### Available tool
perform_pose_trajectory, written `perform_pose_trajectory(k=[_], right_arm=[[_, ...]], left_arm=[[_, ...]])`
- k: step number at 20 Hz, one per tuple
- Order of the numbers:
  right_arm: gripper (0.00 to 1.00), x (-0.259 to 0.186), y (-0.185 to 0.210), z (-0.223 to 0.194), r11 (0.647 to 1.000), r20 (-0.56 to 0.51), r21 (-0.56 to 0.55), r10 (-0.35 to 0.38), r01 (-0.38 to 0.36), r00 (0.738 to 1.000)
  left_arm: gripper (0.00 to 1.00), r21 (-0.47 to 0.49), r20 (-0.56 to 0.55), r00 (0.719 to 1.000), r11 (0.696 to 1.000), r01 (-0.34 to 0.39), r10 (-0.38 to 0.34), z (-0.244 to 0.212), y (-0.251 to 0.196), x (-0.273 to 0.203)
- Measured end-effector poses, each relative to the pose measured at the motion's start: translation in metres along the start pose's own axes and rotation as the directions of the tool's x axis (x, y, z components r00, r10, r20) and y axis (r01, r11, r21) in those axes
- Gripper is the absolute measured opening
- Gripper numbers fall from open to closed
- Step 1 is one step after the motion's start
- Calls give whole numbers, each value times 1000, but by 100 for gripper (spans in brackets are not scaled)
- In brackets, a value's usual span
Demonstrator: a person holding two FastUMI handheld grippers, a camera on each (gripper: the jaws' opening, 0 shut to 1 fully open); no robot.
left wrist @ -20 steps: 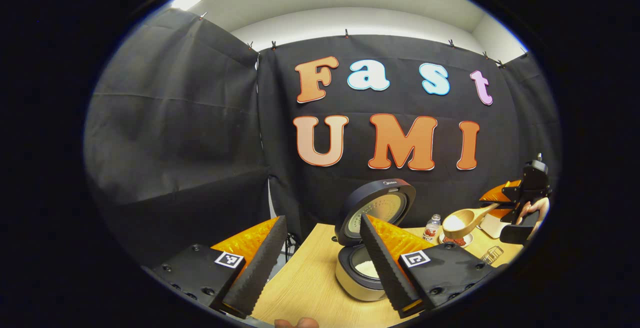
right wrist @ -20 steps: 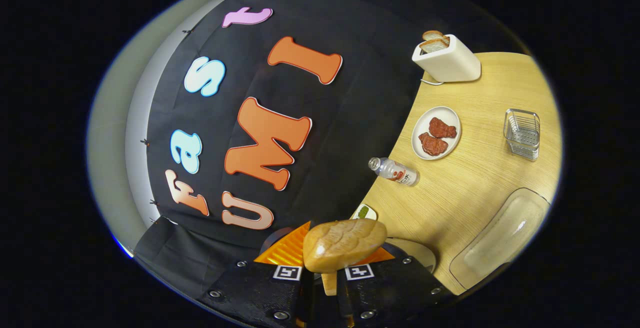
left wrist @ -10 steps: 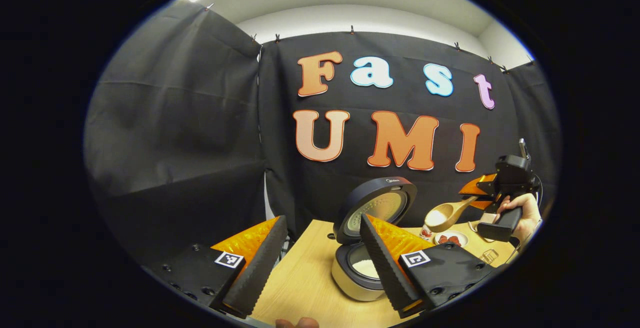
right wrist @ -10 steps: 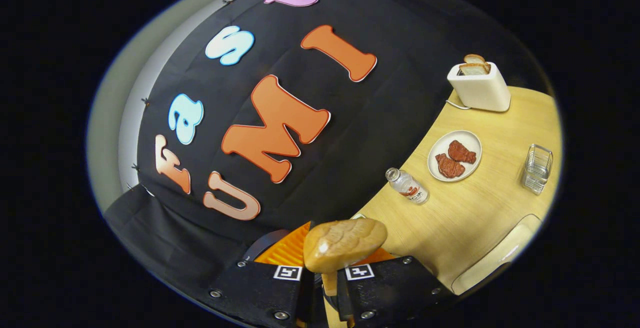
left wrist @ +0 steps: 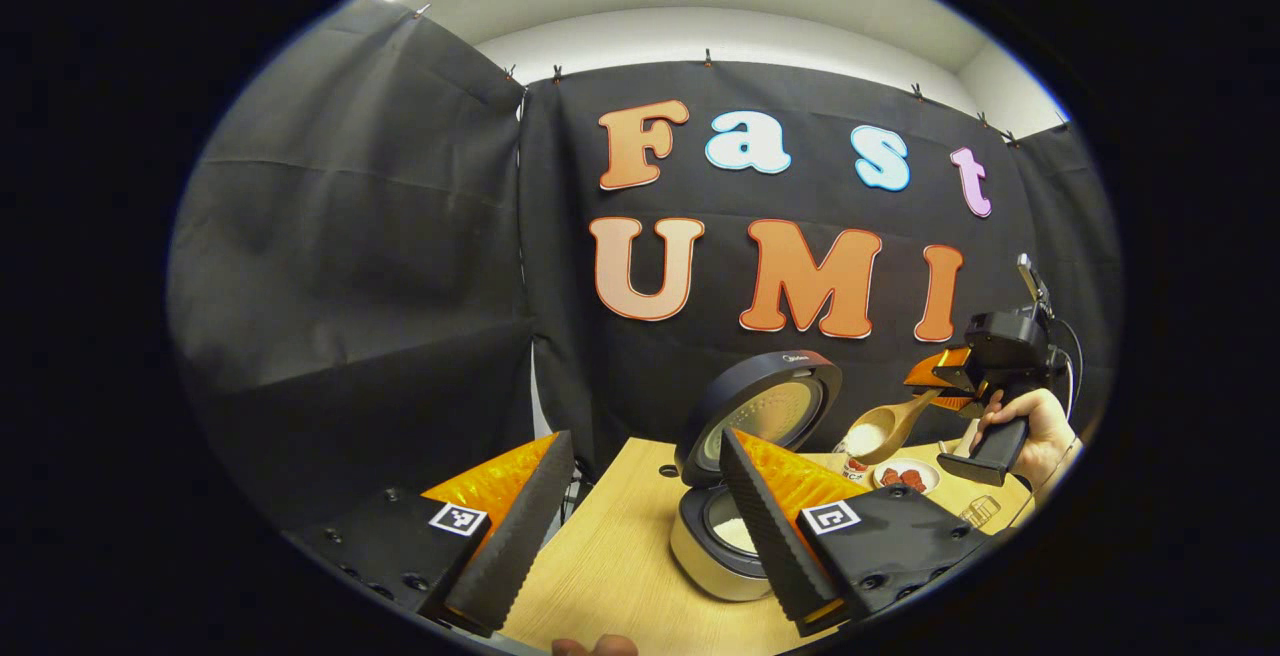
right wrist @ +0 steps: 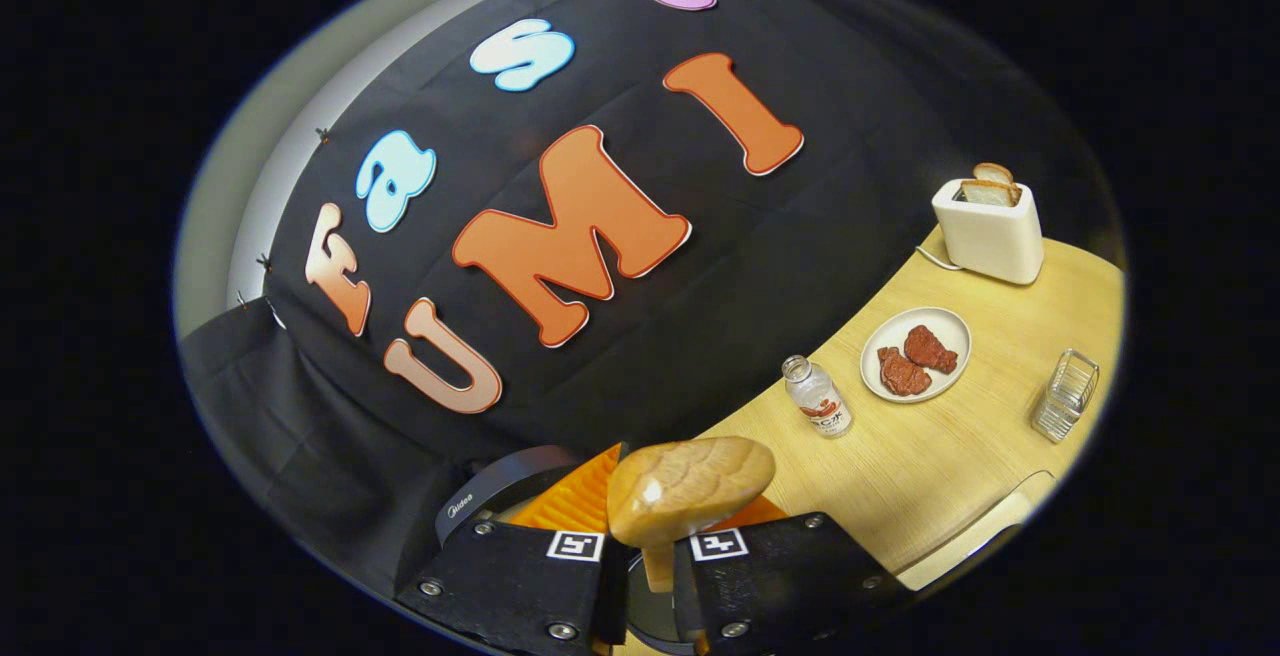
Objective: Close the left gripper, press the button to open the rice cooker; take a wooden spoon from the chopstick holder with the right hand, scoop a spoonful of rice and pour it into the rice cooker, then put the wooden spoon back into the chopstick holder.
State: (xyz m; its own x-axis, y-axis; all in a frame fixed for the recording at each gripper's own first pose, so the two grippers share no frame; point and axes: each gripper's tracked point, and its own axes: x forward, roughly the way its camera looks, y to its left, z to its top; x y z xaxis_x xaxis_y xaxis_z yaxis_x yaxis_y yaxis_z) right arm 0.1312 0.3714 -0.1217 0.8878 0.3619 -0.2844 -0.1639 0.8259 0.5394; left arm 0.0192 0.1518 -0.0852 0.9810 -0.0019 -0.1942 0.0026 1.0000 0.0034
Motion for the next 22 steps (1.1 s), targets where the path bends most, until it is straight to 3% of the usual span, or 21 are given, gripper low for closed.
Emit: perform_pose_trajectory(k=[2, 4, 8, 12, 13, 22], right_arm=[[17, 2, 6, -2, 999, 9, -50, 3, -3, 1000], [12, 1, 13, -4, 996, 10, -85, 13, -12, 1000], [12, -1, 25, -11, 987, 8, -153, 40, -38, 999], [12, -3, 38, -12, 970, 20, -236, 67, -61, 998], [17, -2, 39, -13, 964, 20, -260, 68, -61, 997], [17, 0, 55, -21, 918, 24, -388, 96, -79, 995]], left_arm=[[97, -6, 3, 1000, 1000, 3, -3, 1, 0, -1], [99, -4, 4, 1000, 1000, 1, -1, 0, 2, 0], [100, -8, 3, 1000, 1000, -2, 2, -1, 5, 2], [100, -12, 4, 1000, 1000, -3, 3, 0, 8, 4], [100, -11, 6, 1000, 1000, -1, 1, 0, 7, 4], [100, -10, 16, 1000, 1000, -6, 6, 0, 12, 7]])
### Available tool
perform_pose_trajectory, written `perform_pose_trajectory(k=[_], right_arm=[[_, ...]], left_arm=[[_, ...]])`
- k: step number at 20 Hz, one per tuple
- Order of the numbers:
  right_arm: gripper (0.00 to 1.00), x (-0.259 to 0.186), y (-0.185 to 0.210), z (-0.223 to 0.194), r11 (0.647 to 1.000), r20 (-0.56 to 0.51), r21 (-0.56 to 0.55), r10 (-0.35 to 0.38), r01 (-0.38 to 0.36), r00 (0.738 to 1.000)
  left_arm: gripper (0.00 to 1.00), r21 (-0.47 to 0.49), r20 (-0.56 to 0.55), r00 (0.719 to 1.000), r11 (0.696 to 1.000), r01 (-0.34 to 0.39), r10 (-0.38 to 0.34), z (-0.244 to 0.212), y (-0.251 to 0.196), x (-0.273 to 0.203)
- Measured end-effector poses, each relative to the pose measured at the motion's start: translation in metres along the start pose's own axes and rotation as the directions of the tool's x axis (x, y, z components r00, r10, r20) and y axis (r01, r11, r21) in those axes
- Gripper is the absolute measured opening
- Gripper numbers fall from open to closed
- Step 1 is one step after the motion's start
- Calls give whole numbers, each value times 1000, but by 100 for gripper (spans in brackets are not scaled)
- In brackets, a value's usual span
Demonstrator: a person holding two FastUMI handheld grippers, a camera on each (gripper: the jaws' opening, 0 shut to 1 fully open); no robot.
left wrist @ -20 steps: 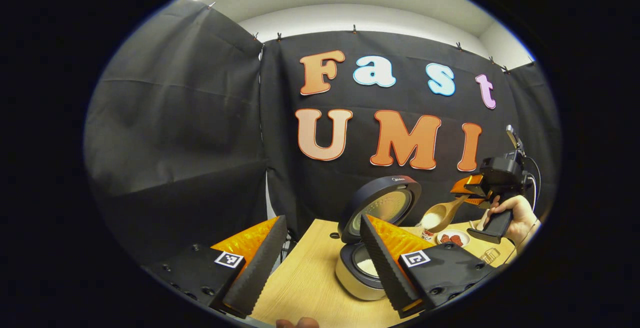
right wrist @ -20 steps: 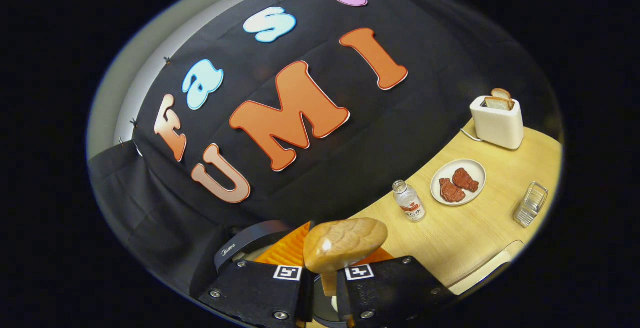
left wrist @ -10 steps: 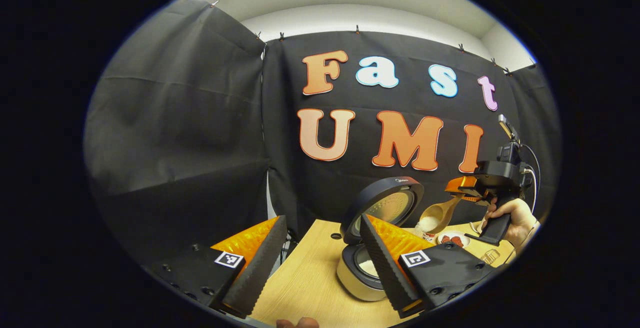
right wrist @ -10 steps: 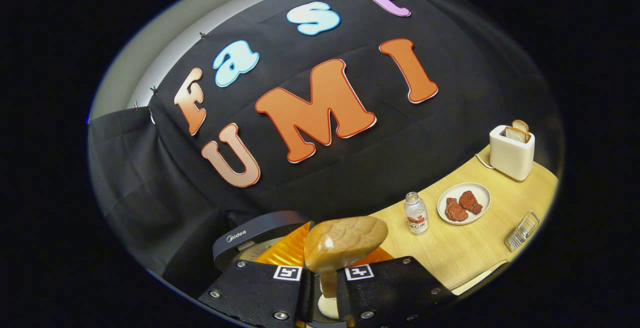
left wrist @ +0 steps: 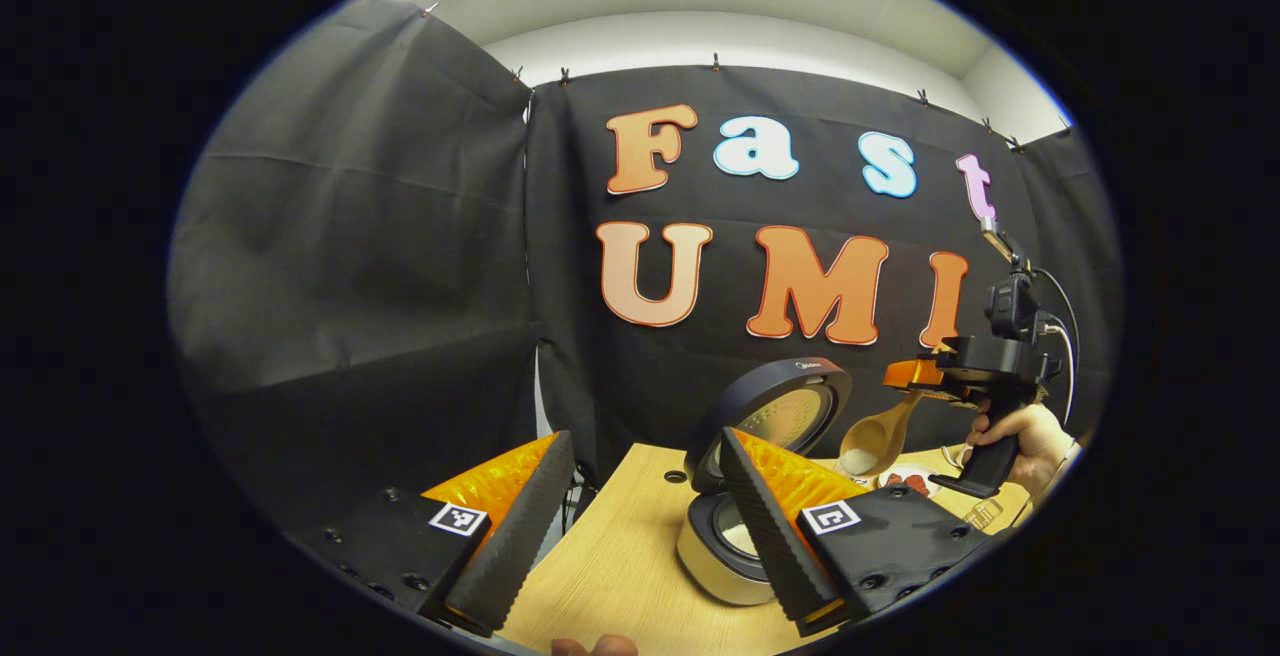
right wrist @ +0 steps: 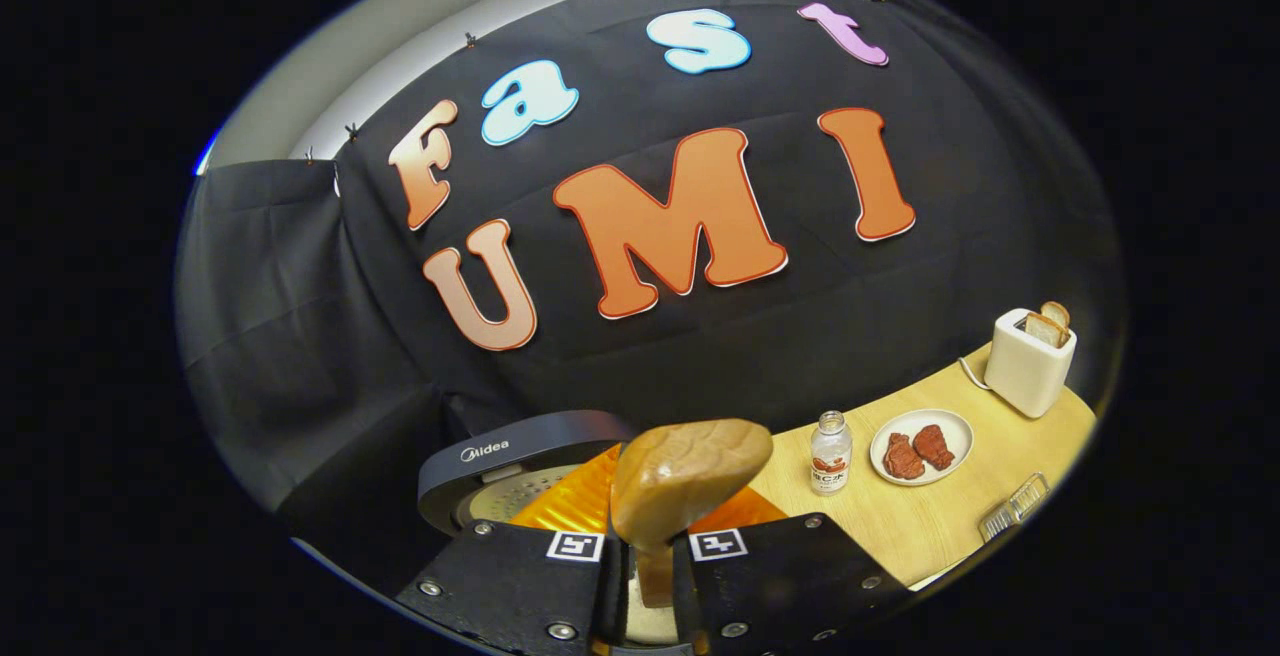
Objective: Close the left gripper, press the button to open the rice cooker; take a wooden spoon from the chopstick holder with the right hand, scoop a spoonful of rice and pour it into the rice cooker, then put the wooden spoon back into the chopstick holder.
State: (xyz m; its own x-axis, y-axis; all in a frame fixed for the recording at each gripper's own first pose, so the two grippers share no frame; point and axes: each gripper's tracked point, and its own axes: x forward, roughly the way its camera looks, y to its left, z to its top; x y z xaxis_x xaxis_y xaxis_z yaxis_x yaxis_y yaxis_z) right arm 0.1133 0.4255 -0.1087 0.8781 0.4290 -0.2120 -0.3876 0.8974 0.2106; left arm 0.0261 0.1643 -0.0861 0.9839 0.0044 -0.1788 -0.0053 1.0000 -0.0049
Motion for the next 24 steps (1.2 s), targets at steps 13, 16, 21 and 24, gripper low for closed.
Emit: perform_pose_trajectory(k=[13, 16, 21, 24], right_arm=[[17, 1, 15, -3, 991, 11, -134, 24, -22, 1000], [17, 4, 17, -5, 987, 9, -159, 26, -24, 1000], [17, 4, 24, -9, 970, 7, -239, 43, -40, 999], [17, 6, 31, -13, 950, 9, -307, 64, -58, 998]], left_arm=[[100, 0, -2, 1000, 1000, -7, 7, -1, 7, 1], [100, -3, -7, 1000, 1000, -10, 10, -3, 8, 2], [100, -4, -9, 1000, 1000, -17, 17, -3, 9, 2], [100, -3, -13, 1000, 1000, -20, 20, -4, 9, 2]])
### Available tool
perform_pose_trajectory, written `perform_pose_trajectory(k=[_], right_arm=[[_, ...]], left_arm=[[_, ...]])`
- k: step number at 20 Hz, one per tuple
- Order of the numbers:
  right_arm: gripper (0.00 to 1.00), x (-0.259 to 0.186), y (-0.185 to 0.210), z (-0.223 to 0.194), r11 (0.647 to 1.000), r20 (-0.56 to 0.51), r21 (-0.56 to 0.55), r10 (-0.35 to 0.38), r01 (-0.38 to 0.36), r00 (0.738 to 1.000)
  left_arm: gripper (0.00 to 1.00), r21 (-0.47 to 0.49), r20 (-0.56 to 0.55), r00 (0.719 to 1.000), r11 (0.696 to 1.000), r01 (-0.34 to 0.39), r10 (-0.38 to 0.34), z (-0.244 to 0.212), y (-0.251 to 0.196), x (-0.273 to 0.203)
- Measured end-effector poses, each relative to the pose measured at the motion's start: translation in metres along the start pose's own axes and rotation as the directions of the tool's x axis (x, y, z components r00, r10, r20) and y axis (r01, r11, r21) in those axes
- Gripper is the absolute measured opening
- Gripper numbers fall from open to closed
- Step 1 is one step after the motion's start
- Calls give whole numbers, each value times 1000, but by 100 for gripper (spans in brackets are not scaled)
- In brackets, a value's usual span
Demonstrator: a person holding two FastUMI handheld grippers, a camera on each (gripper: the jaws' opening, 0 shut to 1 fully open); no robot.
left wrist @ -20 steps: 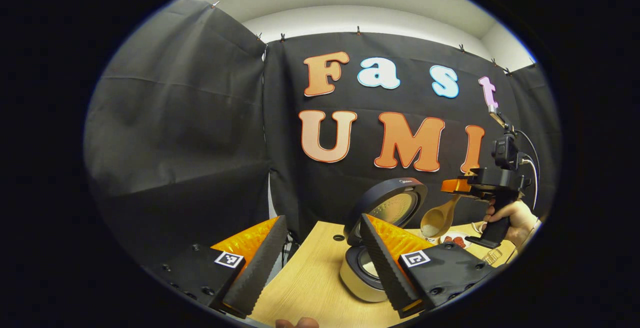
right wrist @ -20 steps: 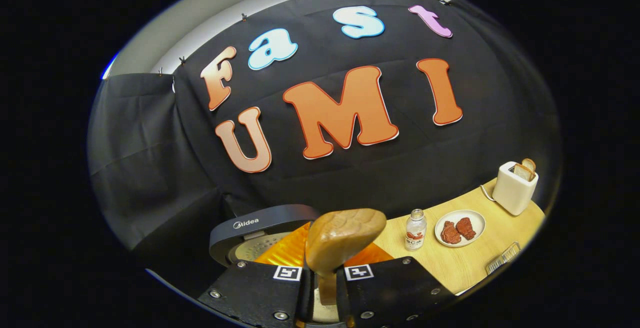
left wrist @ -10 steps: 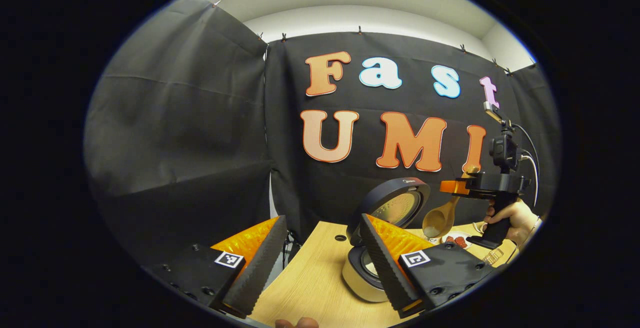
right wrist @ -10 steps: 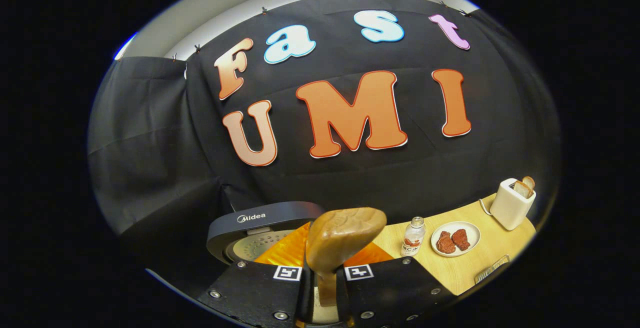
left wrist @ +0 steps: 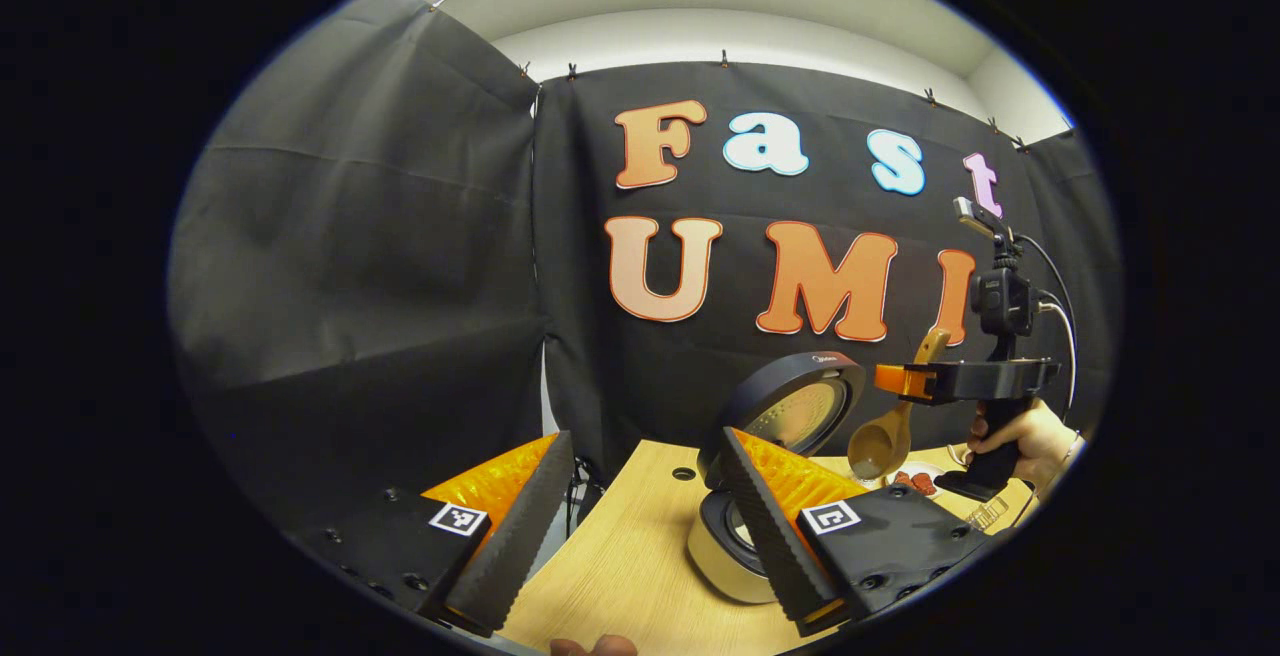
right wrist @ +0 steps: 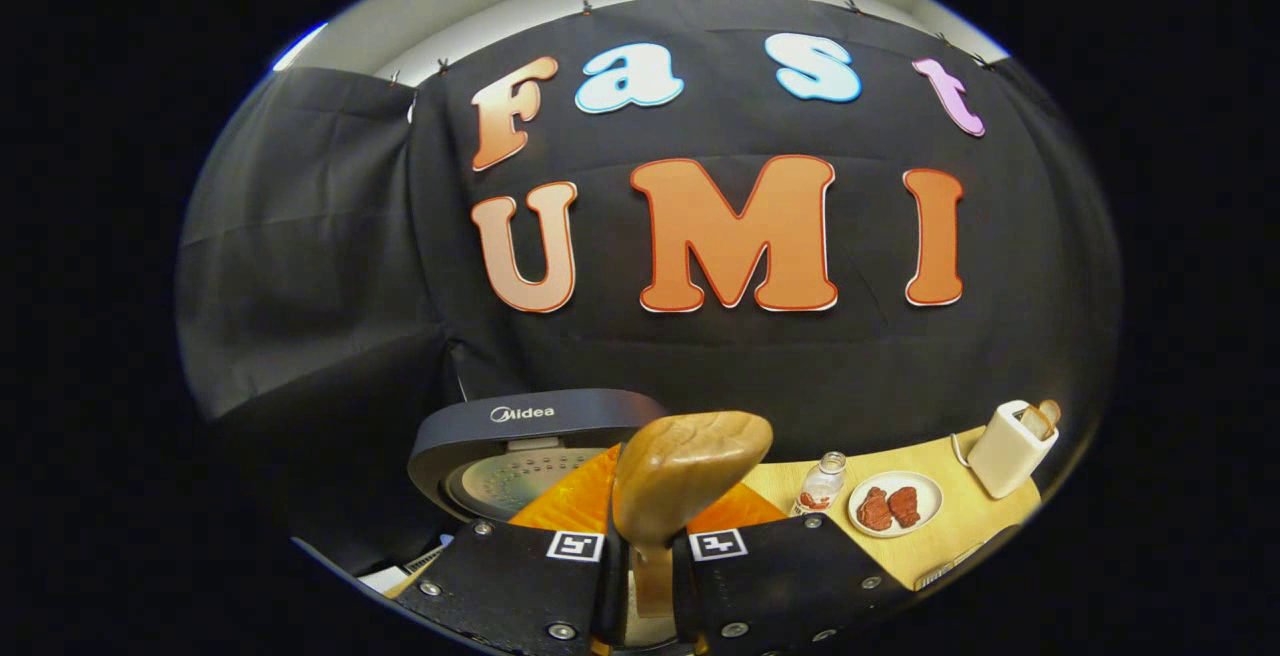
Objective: Close the left gripper, press the button to open the rice cooker; take a wooden spoon from the chopstick holder with the right hand, scoop a spoonful of rice and pour it into the rice cooker, then put the wooden spoon back into the chopstick holder.
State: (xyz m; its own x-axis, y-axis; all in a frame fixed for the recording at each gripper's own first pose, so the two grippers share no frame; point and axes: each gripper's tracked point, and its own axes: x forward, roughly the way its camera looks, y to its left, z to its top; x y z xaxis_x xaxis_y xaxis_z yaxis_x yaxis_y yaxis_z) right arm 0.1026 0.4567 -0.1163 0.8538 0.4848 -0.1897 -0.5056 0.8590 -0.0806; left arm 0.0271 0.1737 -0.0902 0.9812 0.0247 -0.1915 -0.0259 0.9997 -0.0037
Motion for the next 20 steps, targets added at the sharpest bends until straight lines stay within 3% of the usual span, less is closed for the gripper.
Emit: perform_pose_trajectory(k=[9, 10, 14, 19, 20], right_arm=[[17, 0, 18, -12, 978, 8, -199, 60, -57, 998], [17, 0, 19, -15, 974, 7, -218, 66, -63, 998], [17, 4, 20, -16, 961, 8, -265, 91, -85, 996], [21, 3, 19, -16, 973, 1, -205, 108, -105, 994], [17, 2, 19, -15, 979, 1, -173, 108, -106, 994]], left_arm=[[100, 9, -11, 1000, 1000, -13, 13, -2, 2, 1], [96, 11, -9, 1000, 1000, -14, 14, -1, 3, 0], [100, 15, -10, 1000, 1000, -22, 22, -1, 3, 0], [100, 13, -11, 1000, 1000, -28, 28, 2, 3, 0], [100, 12, -10, 1000, 1000, -27, 27, 2, 2, -1]])
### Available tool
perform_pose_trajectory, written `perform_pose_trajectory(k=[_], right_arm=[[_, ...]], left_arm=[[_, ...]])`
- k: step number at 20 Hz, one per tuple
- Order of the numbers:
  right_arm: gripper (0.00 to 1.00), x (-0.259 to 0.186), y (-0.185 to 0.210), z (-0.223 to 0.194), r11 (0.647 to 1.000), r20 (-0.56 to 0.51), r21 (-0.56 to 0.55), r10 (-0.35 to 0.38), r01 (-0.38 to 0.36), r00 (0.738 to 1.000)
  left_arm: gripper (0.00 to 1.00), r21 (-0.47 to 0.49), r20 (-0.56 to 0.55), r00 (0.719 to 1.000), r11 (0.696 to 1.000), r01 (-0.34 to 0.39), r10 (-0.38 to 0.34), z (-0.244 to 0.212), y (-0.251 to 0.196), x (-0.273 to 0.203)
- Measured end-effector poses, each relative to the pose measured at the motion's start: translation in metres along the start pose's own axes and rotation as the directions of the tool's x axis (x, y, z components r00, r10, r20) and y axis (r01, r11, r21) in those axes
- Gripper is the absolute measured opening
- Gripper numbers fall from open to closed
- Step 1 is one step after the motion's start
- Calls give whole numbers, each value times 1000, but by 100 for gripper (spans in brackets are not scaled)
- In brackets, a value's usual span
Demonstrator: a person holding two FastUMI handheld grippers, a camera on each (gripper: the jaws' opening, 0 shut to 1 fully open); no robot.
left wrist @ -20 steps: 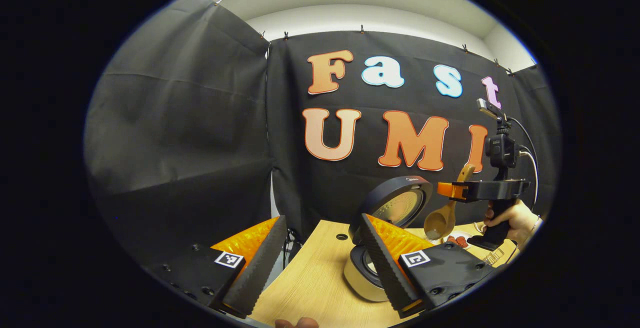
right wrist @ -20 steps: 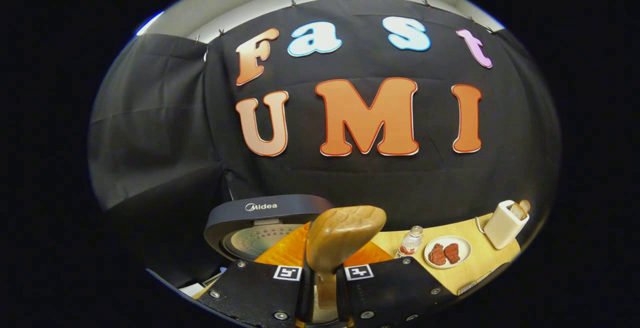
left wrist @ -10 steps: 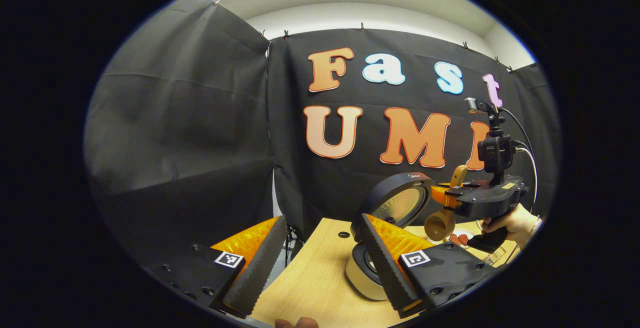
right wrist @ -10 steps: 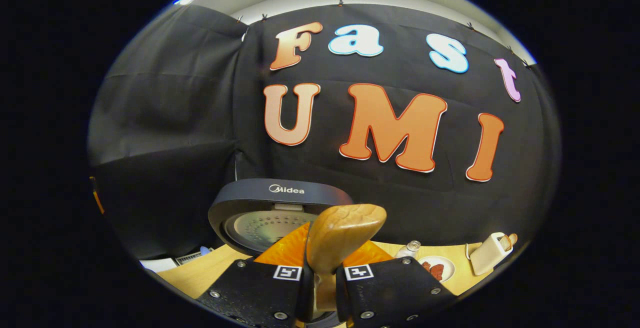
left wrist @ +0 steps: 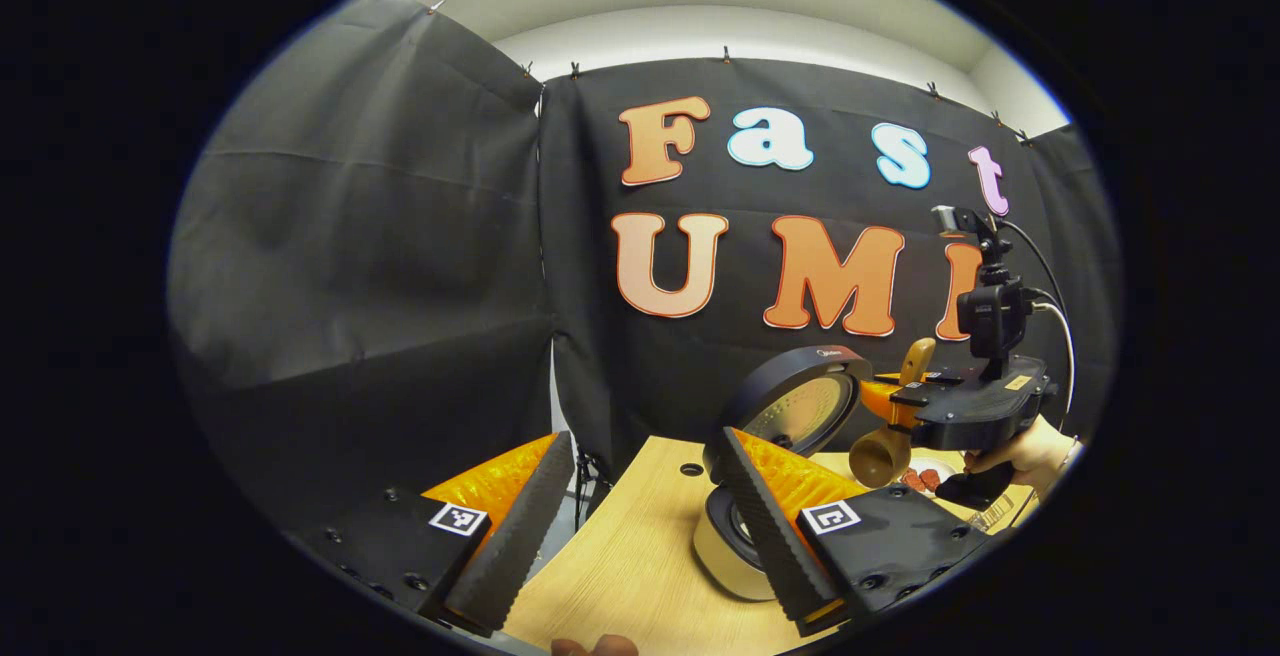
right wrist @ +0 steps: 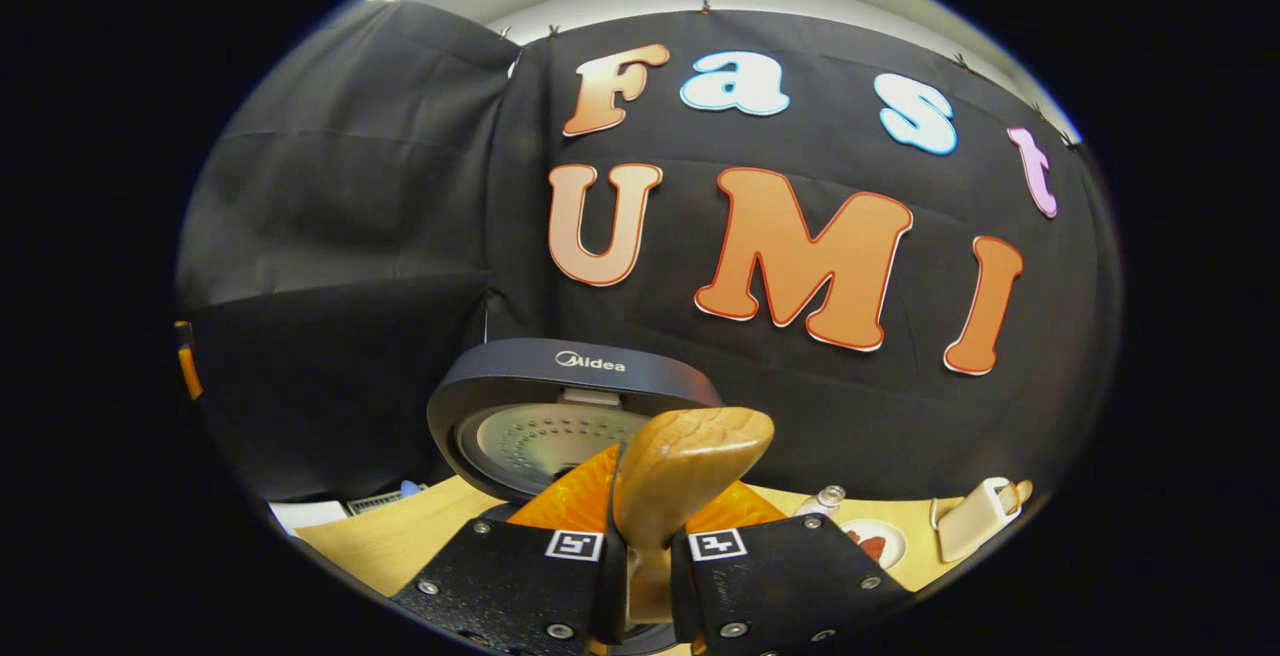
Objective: Close the left gripper, press the button to open the rice cooker; take a wooden spoon from the chopstick holder with the right hand, scoop a spoonful of rice and pour it into the rice cooker, then put the wooden spoon back into the chopstick holder.
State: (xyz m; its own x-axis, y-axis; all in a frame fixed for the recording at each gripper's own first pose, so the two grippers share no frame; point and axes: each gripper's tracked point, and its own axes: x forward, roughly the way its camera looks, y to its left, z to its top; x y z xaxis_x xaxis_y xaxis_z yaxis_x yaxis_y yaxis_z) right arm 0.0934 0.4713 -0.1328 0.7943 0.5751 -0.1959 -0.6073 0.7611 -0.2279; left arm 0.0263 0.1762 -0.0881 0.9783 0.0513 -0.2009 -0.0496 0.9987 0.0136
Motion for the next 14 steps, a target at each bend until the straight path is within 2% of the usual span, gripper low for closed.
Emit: perform_pose_trajectory(k=[2, 5, 6, 10, 14], right_arm=[[17, -10, -13, 3, 998, 0, 58, -10, 10, 1000], [17, -24, -56, 8, 990, 9, 137, -35, 34, 999], [17, -29, -71, 9, 987, 14, 153, -56, 54, 998], [17, -57, -148, 9, 971, 25, 180, -164, 157, 986], [17, -102, -228, -11, 937, -6, 231, -269, 263, 963]], left_arm=[[100, -4, 2, 1000, 1000, 6, -6, 3, -3, -1], [96, -7, 20, 1000, 1000, 13, -13, 11, -13, -8], [100, -4, 27, 1000, 1000, 12, -12, 14, -15, -9], [100, 9, 50, 999, 1000, 8, -8, 25, -20, -7], [100, 7, 55, 998, 1000, 9, -10, 29, -28, -3]])
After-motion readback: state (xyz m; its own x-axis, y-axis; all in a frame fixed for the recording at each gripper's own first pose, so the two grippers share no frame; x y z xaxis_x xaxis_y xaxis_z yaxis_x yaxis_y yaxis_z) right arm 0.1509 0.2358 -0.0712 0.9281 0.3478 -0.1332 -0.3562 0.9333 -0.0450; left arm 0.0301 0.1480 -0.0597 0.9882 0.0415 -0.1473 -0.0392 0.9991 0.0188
